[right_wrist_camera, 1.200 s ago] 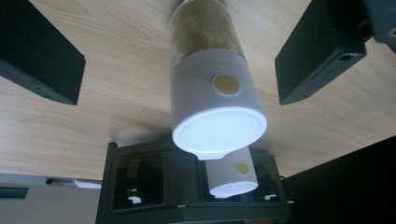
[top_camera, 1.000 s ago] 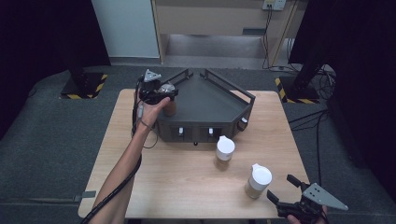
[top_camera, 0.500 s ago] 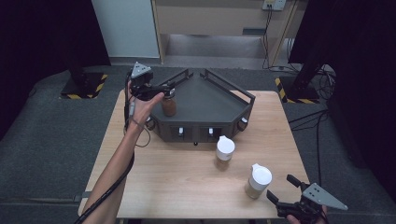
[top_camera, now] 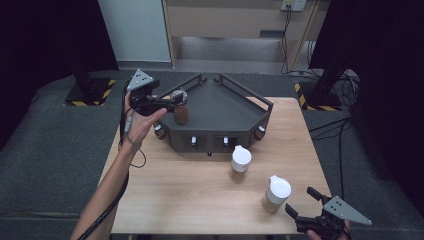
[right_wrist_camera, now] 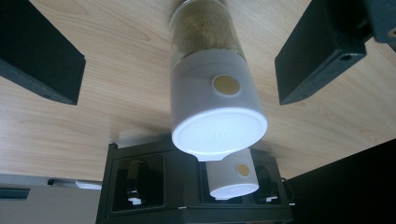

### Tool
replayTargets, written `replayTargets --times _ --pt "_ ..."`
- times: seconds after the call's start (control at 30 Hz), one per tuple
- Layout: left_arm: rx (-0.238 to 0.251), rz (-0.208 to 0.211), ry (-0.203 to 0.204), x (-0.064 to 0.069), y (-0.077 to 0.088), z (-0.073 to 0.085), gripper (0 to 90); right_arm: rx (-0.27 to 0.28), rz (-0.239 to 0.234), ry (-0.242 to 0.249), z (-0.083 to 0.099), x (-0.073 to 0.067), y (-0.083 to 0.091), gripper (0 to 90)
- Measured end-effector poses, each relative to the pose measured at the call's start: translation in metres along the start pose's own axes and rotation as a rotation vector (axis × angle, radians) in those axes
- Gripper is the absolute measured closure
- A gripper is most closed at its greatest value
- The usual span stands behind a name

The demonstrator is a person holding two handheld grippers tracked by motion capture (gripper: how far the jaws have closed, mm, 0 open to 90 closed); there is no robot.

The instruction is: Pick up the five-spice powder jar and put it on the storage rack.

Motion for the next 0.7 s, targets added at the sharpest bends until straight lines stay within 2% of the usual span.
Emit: replayTargets --times 0.17,0.4,0.47,0.6,0.7 --pt "0.011 0.022 -0.010 0.004 0.015 -0.001 0.0 -0.002 0.000 0.002 0.000 0.000 0.000 1.6" --pt "0.053 0.056 0.006 0.013 0.035 0.002 0.0 -0.003 -0.001 0.004 0.000 -0.001 0.000 1.7" --pt "0.060 0.071 0.007 0.016 0.041 0.006 0.0 -0.004 -0.002 0.005 0.000 -0.001 -0.001 1.7" --pt "0.052 0.096 -0.019 0.021 0.054 0.013 0.0 -0.002 -0.001 0.004 0.000 -0.001 0.000 1.7" --pt "0.056 0.111 -0.012 0.022 0.064 0.020 0.0 -0.002 -0.002 0.005 0.000 -0.001 0.000 1.7"
Point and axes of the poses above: each handheld gripper's, and its own axes: y roughly backward along the jaws, z roughly out of its underside, x roughly to its right, the point moved 10 cm from there along -y, roughly forward along the jaws, and after that the axes turned 13 degrees about x, right-handed, at the moved point
